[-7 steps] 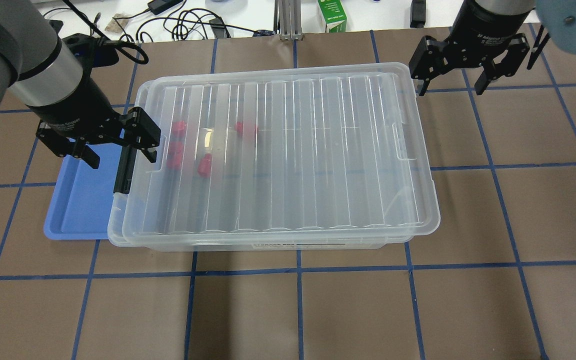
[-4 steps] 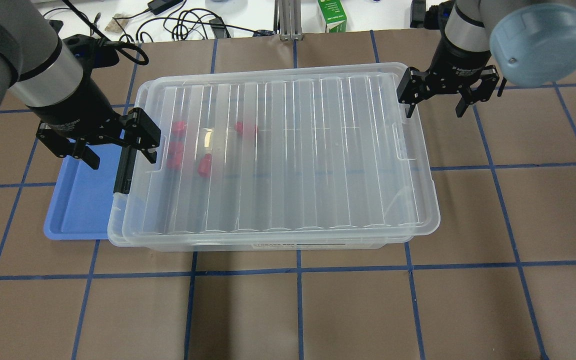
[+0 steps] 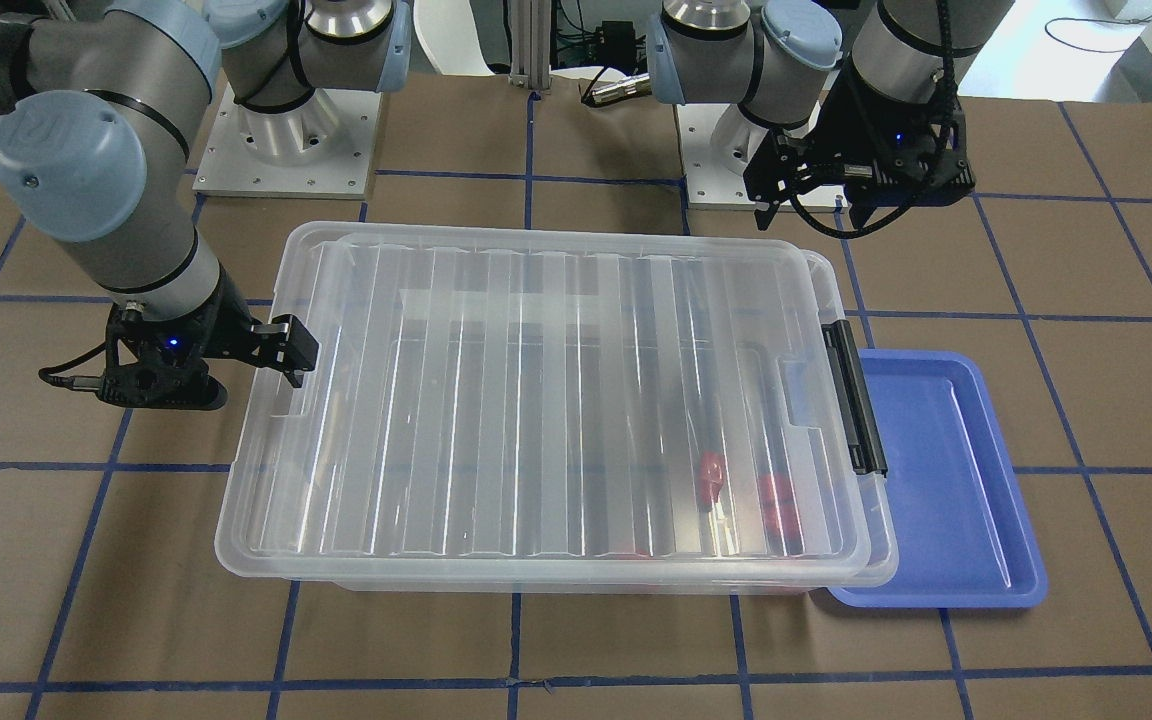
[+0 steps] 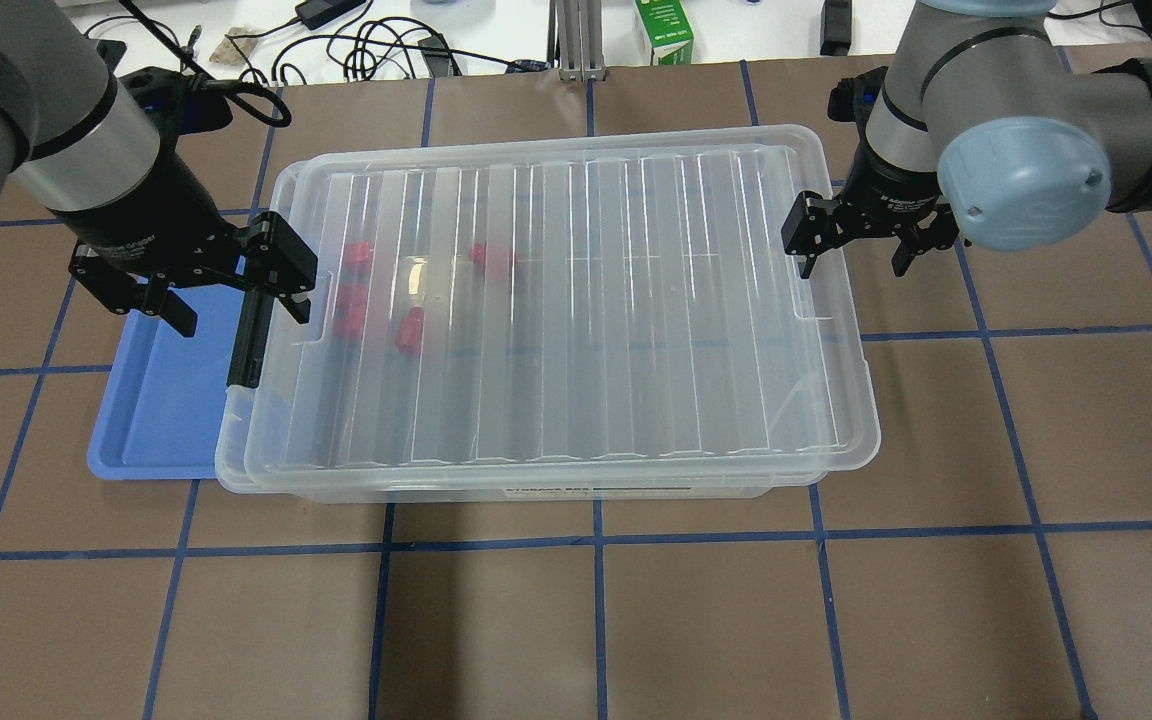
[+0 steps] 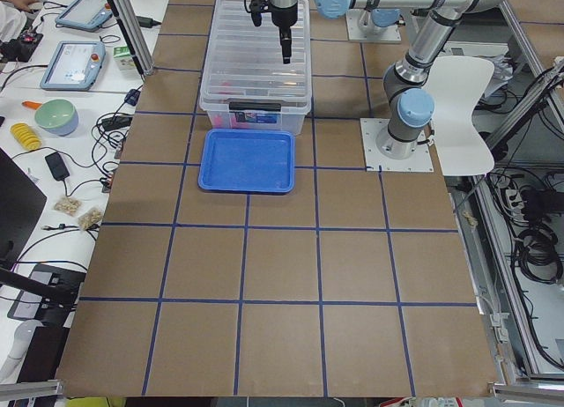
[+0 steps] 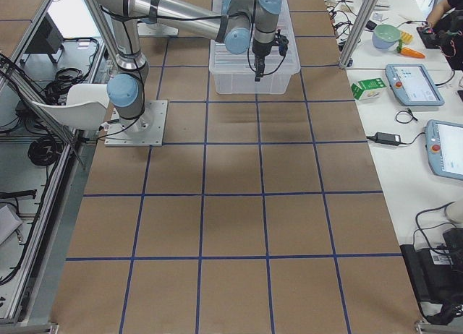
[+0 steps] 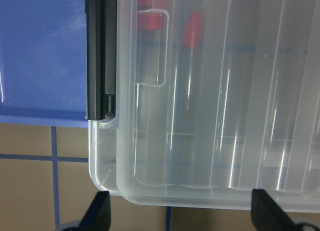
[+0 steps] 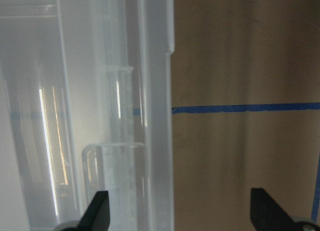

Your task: Place red block in blue tray from box

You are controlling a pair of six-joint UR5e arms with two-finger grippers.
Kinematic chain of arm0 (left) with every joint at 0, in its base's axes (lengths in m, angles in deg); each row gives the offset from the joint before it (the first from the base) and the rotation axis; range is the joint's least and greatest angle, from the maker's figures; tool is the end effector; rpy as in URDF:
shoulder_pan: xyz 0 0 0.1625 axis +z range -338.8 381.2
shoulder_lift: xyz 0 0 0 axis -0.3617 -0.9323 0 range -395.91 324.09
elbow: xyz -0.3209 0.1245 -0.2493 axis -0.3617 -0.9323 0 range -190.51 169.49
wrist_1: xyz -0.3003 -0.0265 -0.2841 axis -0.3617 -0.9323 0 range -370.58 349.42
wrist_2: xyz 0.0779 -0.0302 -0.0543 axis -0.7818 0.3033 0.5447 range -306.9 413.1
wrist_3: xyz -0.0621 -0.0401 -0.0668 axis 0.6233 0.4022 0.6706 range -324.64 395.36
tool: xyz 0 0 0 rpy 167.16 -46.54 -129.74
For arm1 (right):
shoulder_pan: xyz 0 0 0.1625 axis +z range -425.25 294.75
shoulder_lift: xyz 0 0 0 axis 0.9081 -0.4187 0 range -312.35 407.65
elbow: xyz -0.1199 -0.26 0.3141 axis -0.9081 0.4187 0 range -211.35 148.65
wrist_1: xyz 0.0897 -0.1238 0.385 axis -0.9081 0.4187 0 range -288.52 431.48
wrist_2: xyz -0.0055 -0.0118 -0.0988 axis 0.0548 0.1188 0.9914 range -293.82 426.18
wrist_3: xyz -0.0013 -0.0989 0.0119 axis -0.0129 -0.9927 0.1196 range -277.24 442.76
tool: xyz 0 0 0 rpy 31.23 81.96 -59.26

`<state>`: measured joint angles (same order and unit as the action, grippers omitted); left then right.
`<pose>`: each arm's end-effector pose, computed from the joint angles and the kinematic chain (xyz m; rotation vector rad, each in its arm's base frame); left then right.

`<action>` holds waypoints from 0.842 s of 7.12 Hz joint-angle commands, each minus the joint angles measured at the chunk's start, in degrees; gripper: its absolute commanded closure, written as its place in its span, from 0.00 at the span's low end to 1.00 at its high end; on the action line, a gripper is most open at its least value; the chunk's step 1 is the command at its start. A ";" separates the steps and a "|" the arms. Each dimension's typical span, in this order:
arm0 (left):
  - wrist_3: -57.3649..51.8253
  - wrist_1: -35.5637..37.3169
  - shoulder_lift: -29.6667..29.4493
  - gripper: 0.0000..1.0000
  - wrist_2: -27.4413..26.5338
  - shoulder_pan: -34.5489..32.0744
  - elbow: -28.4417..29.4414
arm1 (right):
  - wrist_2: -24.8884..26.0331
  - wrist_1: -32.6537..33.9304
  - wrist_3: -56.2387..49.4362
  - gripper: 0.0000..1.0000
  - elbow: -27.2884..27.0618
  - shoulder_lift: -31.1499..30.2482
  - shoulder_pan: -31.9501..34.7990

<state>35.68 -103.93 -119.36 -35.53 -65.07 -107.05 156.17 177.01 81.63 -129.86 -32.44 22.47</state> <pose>-0.1070 -0.4452 0.4795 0.1109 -3.1127 -0.0900 0.1116 -0.5447 0.3527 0.0317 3.1389 0.0792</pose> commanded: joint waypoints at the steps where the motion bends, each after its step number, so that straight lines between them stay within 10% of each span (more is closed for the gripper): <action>1: 0.12 0.10 0.40 0.00 -0.23 -0.04 0.12 | -0.17 0.47 -2.89 0.00 -0.45 0.20 -0.70; 6: -0.49 -4.80 1.62 0.00 -3.40 -1.08 0.13 | 0.00 0.29 -8.26 0.00 -0.54 0.29 -4.40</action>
<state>35.30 -106.75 -118.24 -38.84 -65.53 -106.53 156.04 177.28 75.07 -130.38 -32.19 18.45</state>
